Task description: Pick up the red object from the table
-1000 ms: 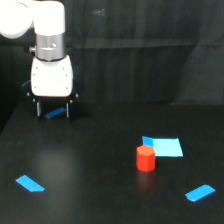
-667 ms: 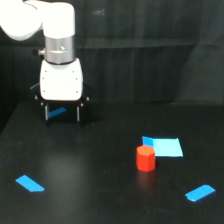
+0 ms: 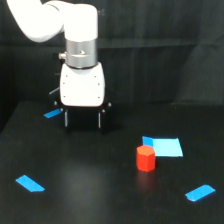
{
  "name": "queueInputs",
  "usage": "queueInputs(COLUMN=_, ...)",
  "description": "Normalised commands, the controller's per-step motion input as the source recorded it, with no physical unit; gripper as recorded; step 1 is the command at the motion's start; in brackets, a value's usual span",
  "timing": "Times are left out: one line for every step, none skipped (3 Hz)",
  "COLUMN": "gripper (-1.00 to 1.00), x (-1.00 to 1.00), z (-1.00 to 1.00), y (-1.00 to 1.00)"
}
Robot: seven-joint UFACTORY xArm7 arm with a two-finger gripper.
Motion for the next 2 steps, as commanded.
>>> queueInputs(gripper=1.00, x=0.90, z=-0.04, y=-0.46)
queueInputs(gripper=1.00, x=0.94, z=-0.13, y=-0.67)
